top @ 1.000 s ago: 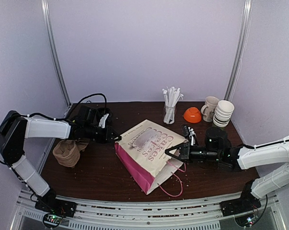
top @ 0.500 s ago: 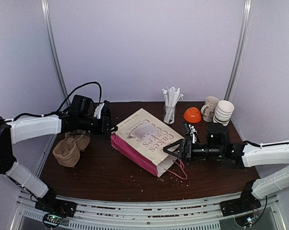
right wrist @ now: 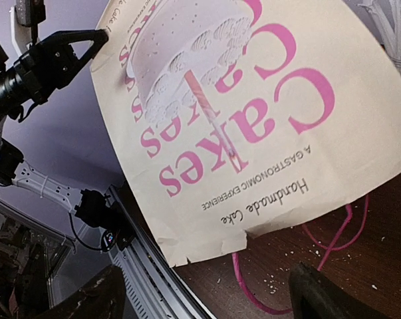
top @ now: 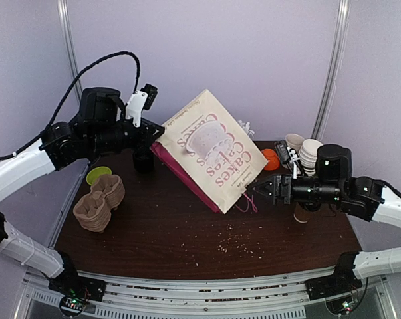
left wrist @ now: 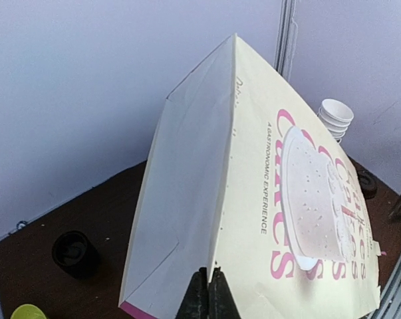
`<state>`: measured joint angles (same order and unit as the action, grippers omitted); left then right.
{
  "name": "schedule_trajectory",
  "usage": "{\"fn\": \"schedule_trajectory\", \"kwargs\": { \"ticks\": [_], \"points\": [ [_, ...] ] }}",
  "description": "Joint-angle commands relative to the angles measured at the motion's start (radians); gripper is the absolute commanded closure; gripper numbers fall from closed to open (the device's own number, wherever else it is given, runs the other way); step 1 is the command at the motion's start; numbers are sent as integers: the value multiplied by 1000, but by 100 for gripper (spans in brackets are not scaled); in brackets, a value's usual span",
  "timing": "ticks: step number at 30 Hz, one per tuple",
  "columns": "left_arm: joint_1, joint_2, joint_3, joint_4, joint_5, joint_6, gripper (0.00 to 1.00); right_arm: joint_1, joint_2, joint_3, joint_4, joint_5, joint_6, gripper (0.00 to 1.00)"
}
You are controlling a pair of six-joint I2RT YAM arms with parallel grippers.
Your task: Pack the takeout coffee
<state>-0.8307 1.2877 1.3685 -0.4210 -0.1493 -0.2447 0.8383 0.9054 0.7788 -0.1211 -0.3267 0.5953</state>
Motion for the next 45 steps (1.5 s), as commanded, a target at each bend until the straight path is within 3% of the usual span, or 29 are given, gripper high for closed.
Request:
{"fn": "schedule_trajectory", "kwargs": {
  "ticks": [1,6,14,20,27,35,45],
  "points": [
    [-162,51,111,-137,-457,164,100,1,-75,58,-152,168,-78,13],
    [-314,109,163,-212,-776,226,100,2,-144,65,-171,237,-85,12],
    [-384,130,162,-182,-977,246,100,1,-155,31,-156,264,-65,12],
    [-373,86,136,-122,-903,239,100,1,-148,7,-135,255,-54,12],
    [-222,-7,144,-158,-703,58,100,1,-137,-18,-105,246,-43,12],
    [23,-169,-2,-69,-246,-180,100,2,-132,-35,-85,265,-42,12],
    [37,-242,-68,-34,-134,-208,100,0,-88,-13,-41,265,-51,14]
  ]
}}
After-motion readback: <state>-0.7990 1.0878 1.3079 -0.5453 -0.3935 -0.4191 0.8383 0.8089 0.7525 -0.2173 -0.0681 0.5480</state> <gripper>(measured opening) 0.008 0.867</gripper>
